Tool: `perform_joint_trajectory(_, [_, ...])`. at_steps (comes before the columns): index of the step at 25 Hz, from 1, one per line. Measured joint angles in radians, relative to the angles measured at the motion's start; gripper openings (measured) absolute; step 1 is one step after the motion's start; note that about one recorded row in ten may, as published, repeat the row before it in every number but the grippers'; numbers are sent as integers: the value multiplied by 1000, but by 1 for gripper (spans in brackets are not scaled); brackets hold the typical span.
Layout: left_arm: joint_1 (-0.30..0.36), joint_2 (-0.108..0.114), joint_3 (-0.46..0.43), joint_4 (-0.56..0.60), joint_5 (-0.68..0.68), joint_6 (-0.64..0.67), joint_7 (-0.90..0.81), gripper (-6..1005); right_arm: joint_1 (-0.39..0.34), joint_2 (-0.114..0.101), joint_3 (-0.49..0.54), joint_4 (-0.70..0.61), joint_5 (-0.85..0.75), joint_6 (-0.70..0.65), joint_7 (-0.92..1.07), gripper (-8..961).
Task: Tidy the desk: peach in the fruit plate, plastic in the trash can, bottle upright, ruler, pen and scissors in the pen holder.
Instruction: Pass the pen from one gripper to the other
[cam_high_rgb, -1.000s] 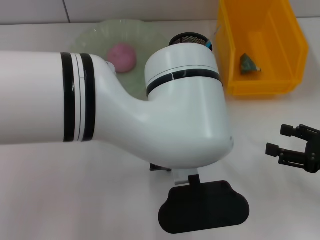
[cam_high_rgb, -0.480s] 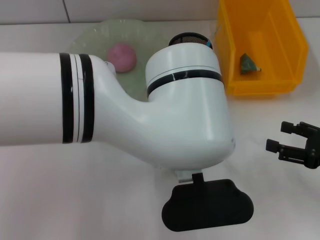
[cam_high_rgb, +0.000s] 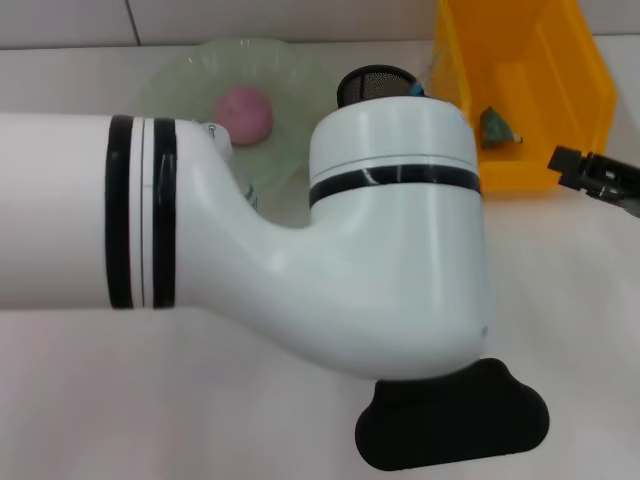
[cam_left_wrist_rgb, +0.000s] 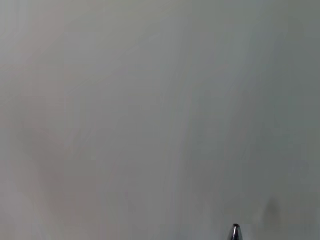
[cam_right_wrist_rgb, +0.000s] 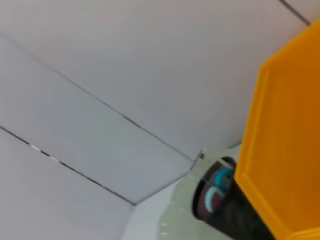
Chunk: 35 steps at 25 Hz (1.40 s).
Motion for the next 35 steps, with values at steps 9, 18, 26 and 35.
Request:
perform_joint_trajectory(9, [22,0,17,107,100,48,-64,132,83,-66,-13,78,-30,-14,218,832])
perform_joint_trajectory(18, [48,2,41,152,155,48,-85,132,173,-71,-160,102,-88,53,350,832])
perform_joint_trajectory(26, [67,5,45,196,190,57,-96,132,217,-53,-228,149,-94,143,359,831])
perform_joint_trajectory(35, [84,6,62,214,225,51,-107,131,253,-2,-244,156,-100,217,339,831])
